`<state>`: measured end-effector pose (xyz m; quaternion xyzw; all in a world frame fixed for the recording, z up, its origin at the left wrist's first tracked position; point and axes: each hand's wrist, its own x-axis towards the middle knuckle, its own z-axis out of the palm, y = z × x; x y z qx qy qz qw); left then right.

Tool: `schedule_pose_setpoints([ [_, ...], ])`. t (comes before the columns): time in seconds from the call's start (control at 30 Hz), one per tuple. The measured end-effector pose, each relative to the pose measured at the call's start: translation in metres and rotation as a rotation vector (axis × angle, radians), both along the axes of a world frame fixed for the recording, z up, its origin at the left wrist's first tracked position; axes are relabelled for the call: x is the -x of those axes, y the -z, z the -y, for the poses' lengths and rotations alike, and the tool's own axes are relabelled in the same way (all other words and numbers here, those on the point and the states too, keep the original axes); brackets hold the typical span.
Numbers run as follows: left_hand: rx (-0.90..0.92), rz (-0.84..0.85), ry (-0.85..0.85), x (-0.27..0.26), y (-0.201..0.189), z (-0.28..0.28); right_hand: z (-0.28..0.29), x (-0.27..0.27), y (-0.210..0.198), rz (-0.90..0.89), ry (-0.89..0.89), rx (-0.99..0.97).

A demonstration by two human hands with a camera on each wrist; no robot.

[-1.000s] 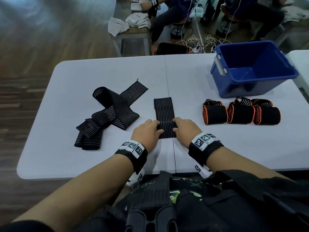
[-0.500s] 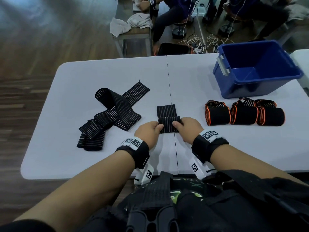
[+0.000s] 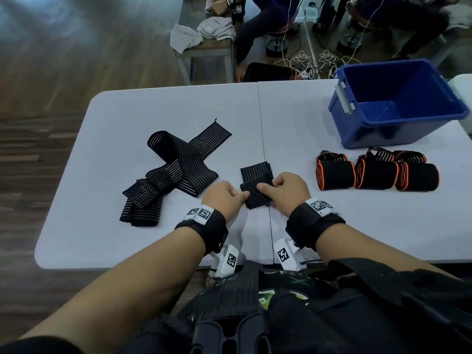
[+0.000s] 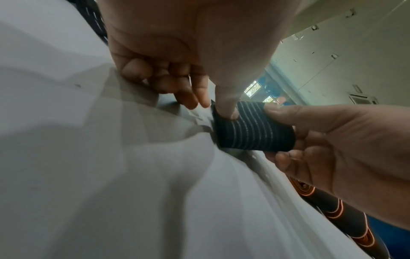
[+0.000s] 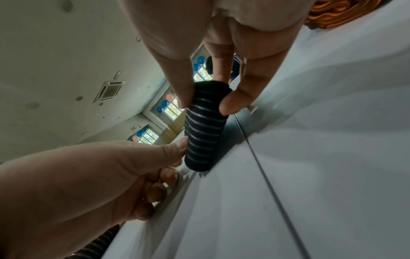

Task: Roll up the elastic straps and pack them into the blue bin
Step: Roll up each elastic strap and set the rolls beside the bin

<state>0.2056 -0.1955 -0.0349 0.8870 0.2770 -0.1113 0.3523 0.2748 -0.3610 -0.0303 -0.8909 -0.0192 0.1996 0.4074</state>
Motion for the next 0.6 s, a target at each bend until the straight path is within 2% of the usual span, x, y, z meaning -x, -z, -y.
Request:
schedule_pose_setpoints([
  [0.1,0.044,0.092,-0.063,0.005,-0.001,-0.001,-0.001,0.003,-0.001,-0.021,0.006,-0.099],
  [0.2,0.094,0.167,0.006,0.011,0.001,0.001,-0.004,0.010,-0.005,-0.029,0.000,-0.273],
  [0.37,0.143,0.307,0.006,0.019,-0.003,0.008,-0.003,0.013,-0.009,-0.031,-0.099,-0.376],
  [0.6,0.248,0.288,0.055,0.012,-0.013,0.007,0.000,0.014,-0.013,-0.041,-0.136,-0.440],
])
